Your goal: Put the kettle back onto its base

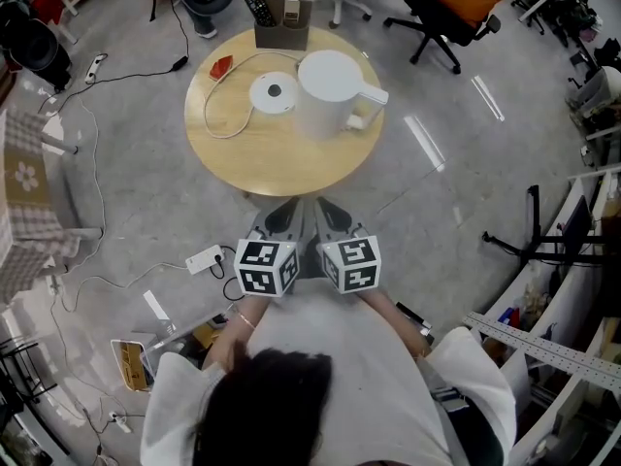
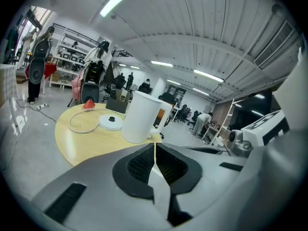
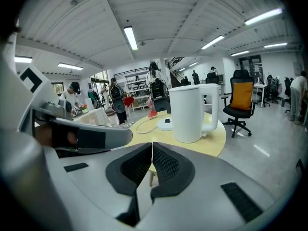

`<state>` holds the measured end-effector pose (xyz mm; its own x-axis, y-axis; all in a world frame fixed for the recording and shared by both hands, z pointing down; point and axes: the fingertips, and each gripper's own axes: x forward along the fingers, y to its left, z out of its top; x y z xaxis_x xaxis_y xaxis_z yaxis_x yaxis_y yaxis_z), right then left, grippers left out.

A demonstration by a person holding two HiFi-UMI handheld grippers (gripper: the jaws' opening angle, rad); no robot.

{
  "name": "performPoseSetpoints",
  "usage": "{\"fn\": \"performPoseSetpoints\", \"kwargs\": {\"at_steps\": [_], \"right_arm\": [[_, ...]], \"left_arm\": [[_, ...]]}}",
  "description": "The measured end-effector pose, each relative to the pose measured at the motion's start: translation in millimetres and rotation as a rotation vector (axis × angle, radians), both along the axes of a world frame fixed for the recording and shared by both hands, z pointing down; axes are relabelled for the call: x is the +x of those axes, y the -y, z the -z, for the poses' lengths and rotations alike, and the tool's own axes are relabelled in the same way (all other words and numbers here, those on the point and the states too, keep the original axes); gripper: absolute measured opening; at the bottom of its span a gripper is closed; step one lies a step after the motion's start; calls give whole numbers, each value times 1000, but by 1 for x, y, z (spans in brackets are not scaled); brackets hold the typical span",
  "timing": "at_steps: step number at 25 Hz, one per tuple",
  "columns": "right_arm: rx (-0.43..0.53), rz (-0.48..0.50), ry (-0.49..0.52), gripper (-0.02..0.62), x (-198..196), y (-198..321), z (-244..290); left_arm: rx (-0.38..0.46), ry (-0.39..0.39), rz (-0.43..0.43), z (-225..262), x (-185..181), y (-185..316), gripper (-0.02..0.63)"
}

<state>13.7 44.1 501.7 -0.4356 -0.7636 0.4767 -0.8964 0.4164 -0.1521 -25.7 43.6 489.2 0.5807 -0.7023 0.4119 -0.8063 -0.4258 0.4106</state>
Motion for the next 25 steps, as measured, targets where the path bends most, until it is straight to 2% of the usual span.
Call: {"fn": "performPoseSetpoints", "kwargs": {"at_steps": [12, 25], "right_arm": [[-36, -19, 53, 26, 12, 36, -7], [-43, -28, 55, 27, 38, 64, -6]], "left_arm": [[-25, 38, -5, -11, 10, 32, 32], [-10, 62, -17, -7, 34, 62, 32]]}}
